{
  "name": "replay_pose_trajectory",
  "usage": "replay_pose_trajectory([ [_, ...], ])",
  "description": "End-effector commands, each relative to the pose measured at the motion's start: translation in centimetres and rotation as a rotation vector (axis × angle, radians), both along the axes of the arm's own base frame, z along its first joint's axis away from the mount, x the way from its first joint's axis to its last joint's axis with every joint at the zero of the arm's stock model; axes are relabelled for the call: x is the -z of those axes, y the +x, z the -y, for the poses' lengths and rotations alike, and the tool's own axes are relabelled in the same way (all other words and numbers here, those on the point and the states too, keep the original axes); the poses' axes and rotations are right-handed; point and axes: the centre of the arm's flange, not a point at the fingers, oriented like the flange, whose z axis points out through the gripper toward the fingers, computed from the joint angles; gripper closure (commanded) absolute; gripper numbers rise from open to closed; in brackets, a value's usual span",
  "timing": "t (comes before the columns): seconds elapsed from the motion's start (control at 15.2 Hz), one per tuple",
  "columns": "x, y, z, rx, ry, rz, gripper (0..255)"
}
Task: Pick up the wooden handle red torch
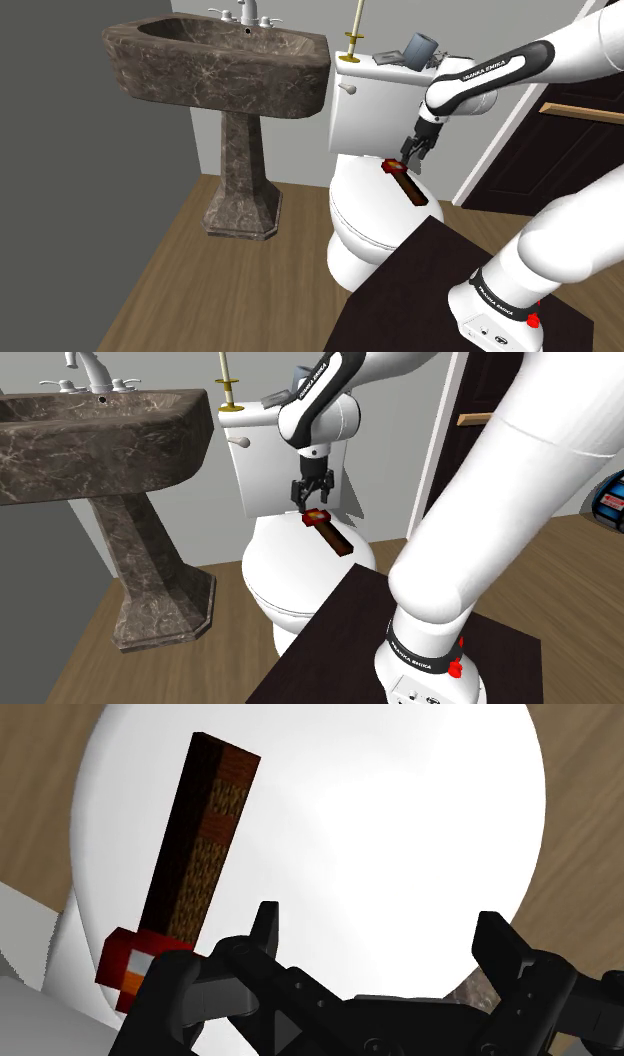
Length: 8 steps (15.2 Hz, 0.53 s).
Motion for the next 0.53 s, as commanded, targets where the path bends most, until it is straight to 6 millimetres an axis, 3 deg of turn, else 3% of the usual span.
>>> replay_pose_trajectory([
  [0.0,1.8,0.7,1.7,0.026,-0.008,0.002,0],
  [0.46,7.9,2.2,8.1,0.114,-0.027,0.006,0],
])
